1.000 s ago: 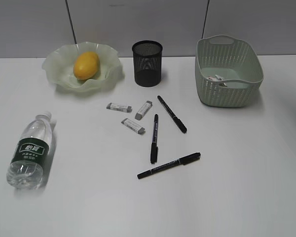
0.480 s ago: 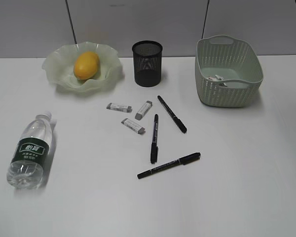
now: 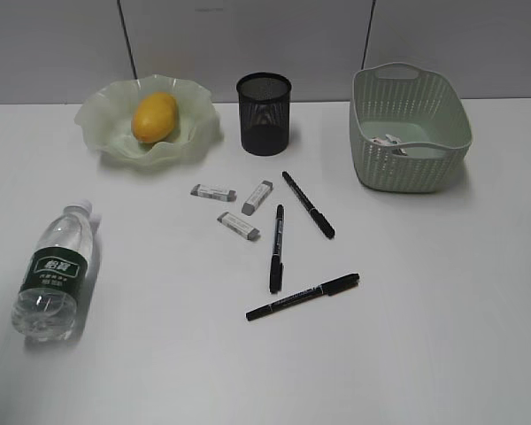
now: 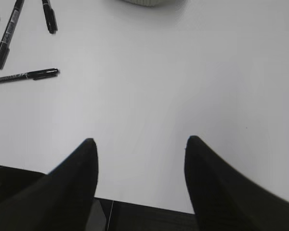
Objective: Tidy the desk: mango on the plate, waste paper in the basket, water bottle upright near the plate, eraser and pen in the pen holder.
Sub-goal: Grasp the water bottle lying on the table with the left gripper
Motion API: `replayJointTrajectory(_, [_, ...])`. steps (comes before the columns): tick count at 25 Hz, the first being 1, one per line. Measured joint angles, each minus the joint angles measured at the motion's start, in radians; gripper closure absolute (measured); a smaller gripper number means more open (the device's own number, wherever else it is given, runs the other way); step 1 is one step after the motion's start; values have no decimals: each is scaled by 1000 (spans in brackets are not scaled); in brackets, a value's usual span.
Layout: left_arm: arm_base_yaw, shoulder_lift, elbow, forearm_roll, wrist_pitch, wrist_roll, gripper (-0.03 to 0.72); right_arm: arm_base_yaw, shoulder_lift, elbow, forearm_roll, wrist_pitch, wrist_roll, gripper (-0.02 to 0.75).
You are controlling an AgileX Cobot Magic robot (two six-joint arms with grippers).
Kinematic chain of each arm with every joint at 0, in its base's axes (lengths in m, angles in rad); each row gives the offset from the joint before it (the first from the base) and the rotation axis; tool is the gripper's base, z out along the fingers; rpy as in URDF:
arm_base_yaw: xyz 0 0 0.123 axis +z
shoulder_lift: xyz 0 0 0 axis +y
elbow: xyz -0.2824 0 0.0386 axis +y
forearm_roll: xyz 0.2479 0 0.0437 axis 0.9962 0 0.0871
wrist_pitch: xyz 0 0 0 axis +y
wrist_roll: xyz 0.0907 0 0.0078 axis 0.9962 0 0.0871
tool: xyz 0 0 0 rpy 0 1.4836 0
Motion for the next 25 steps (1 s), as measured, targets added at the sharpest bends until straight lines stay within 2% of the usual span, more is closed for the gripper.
replayJointTrajectory(4, [0, 178, -92, -25, -2, -25, 197, 0, -163, 120, 6, -4, 0, 277])
replayJointTrajectory(8, [-3, 323, -113, -29, -5, -49, 198, 0, -305, 223, 24, -9, 0, 277])
replayJointTrajectory(11, [-51, 401, -114, 2, -24, -103, 226, 0, -405, 299, 36, -14, 0, 277])
replayJointTrajectory(14, [-143, 463, -115, 54, -66, -161, 254, 0, -484, 379, 36, -27, 0, 277])
replayJointTrajectory(17, [-205, 520, -115, 84, -116, -215, 257, 0, -562, 461, 36, -44, 0, 277])
replayJointTrajectory(22, [-217, 616, -115, 126, -166, -276, 254, 0, -689, 561, 58, -50, -1, 277])
replayJointTrajectory(25, [-217, 664, -115, 142, -202, -287, 226, 0, -761, 599, 59, -53, -1, 277])
